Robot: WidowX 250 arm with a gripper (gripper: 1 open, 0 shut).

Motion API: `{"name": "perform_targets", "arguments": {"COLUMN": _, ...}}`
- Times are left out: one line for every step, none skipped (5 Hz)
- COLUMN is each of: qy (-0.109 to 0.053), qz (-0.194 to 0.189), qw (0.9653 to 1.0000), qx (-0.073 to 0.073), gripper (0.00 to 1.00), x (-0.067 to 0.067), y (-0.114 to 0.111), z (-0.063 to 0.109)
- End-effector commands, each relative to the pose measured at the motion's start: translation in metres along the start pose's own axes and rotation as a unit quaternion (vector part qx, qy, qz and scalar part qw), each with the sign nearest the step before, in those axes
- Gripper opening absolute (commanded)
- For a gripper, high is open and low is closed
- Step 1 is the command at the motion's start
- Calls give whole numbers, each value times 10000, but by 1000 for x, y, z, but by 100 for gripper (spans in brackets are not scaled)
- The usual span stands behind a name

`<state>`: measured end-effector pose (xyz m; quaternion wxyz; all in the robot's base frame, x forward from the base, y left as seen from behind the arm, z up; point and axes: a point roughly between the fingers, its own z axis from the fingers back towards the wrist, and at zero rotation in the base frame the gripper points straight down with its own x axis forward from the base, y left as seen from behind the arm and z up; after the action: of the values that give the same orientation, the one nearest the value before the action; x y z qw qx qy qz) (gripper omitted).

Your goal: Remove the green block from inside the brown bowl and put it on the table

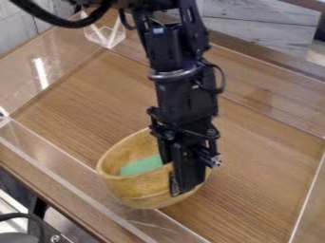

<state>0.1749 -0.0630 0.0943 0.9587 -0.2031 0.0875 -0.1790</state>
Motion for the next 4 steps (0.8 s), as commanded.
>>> {"name": "perform_targets", "arguments": {"qy": -200, "qz": 0, "qw": 9998, "qx": 20, "gripper": 0, "x": 3, "y": 2, "z": 5}}
{"name": "perform_targets", "arguments": {"qy": -215, "qz": 14, "qw": 9998, "qx": 3, "gripper": 0, "x": 2, "y": 4, "z": 3}}
{"name": "perform_targets", "arguments": {"qy": -230, "qz": 29, "qw": 9997, "qx": -13, "gripper": 0, "x": 0, "y": 5, "z": -1}}
{"name": "perform_targets", "arguments": {"qy": -243, "qz": 49, "qw": 9997, "qx": -32, "gripper": 0, "x": 0, "y": 6, "z": -3}}
